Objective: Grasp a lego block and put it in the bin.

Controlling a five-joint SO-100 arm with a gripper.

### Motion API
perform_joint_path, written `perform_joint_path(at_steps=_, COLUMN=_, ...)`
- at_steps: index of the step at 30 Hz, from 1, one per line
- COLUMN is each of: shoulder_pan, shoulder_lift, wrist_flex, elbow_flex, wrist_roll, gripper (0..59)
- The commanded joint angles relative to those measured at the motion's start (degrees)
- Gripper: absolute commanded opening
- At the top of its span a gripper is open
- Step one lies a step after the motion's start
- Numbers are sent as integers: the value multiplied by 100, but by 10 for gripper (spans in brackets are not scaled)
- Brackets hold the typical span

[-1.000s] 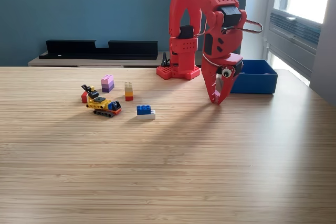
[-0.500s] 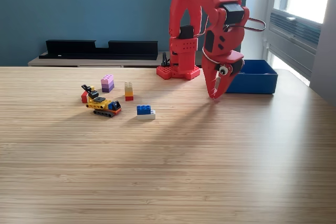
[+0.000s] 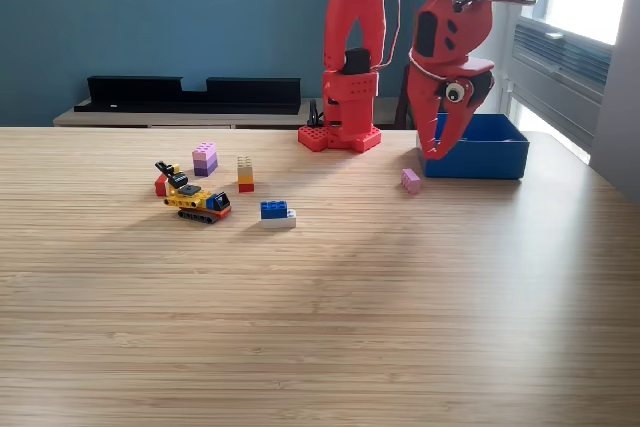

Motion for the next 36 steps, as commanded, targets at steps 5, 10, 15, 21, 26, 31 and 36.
perform_joint_path(at_steps=5, shoulder_pan=-466, shoulder_lift=114, wrist_flex=53, elbow_flex=316, wrist_roll=-132, gripper=0)
perform_joint_path(at_steps=10, shoulder_pan=-457, shoulder_lift=114, wrist_flex=53, elbow_flex=316, wrist_roll=-123, gripper=0)
perform_joint_path(at_steps=15, shoulder_pan=-413, shoulder_lift=114, wrist_flex=53, elbow_flex=308, wrist_roll=-70, gripper=0)
perform_joint_path(at_steps=21, shoulder_pan=-264, shoulder_lift=123, wrist_flex=70, elbow_flex=281, wrist_roll=-44, gripper=0)
perform_joint_path(at_steps=26, shoulder_pan=-246, shoulder_lift=123, wrist_flex=79, elbow_flex=272, wrist_roll=-18, gripper=0)
perform_joint_path(at_steps=31, shoulder_pan=-290, shoulder_lift=123, wrist_flex=88, elbow_flex=308, wrist_roll=-9, gripper=0)
perform_joint_path(at_steps=36, shoulder_pan=-299, shoulder_lift=123, wrist_flex=97, elbow_flex=668, wrist_roll=-325, gripper=2)
